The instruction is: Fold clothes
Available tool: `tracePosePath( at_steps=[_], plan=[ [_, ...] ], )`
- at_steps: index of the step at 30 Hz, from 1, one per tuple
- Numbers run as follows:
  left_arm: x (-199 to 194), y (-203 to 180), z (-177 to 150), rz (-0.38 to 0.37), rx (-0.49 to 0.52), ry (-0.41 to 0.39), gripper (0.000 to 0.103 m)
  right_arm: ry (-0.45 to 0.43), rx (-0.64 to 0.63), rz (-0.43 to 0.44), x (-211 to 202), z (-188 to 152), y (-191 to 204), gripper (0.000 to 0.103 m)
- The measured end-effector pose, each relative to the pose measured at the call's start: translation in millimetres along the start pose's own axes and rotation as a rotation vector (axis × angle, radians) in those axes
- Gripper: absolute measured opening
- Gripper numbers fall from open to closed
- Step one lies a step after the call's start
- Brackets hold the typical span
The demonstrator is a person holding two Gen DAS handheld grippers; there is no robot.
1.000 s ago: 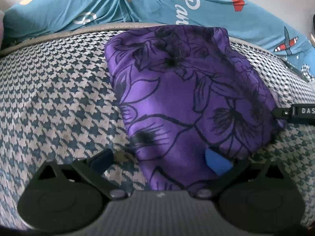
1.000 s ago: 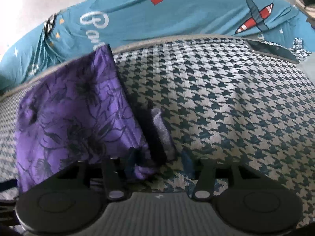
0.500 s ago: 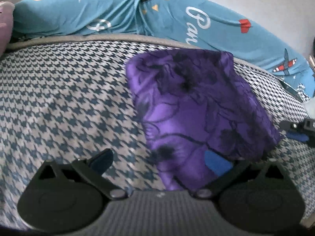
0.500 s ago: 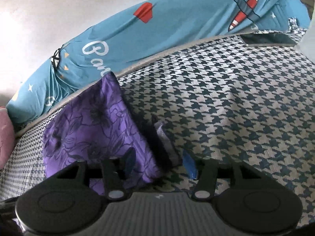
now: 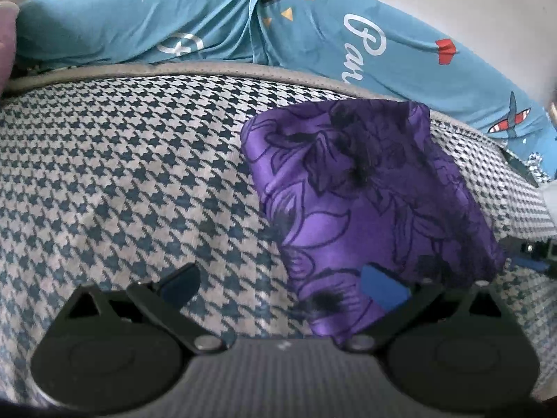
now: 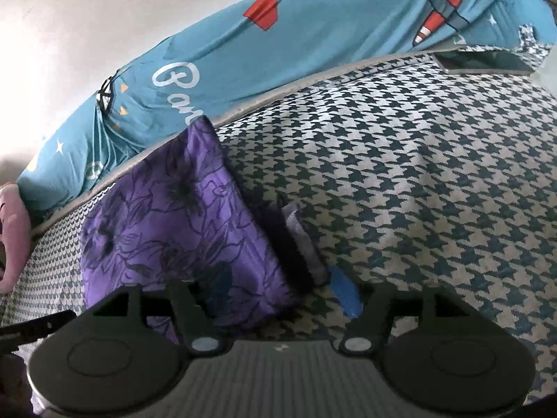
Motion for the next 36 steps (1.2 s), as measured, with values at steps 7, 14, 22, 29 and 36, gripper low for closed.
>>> tracePosePath(
  at_steps=[7, 14, 22, 29, 36],
  plan=[
    [18, 11, 9, -0.016, -0.065, 0.018, 0.103, 0.008, 0.075, -0.018, 3, -3, -19, 0.066],
    [38, 16, 12, -0.047, -0.157, 0.032, 0.103, 0.031, 0.100, -0.003, 11, -8, -14, 0.066],
    [60, 17, 13, -0.096, -0.231, 0.045, 0.103, 0.075, 0.116, 0.026, 26, -17, -3, 0.066],
    [77, 9, 10, -0.142, -0.218, 0.067, 0.103, 0.086, 0.115, 0.077, 36, -21, 11, 0.069],
    [92, -9, 9, -0.172, -0.170, 0.054, 0.103, 0.075, 0.133, 0.097, 45, -19, 16, 0.069]
  ],
)
Point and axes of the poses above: each gripper's, at about its wrist camera, not at the fingertips, and x roughly the way its jaws point, y to its left, z to its top, the point moved 9 cm from there along x, roughly the way its jaws point, and after that the axes turned 14 degrees about -y, right-handed, at the moved point
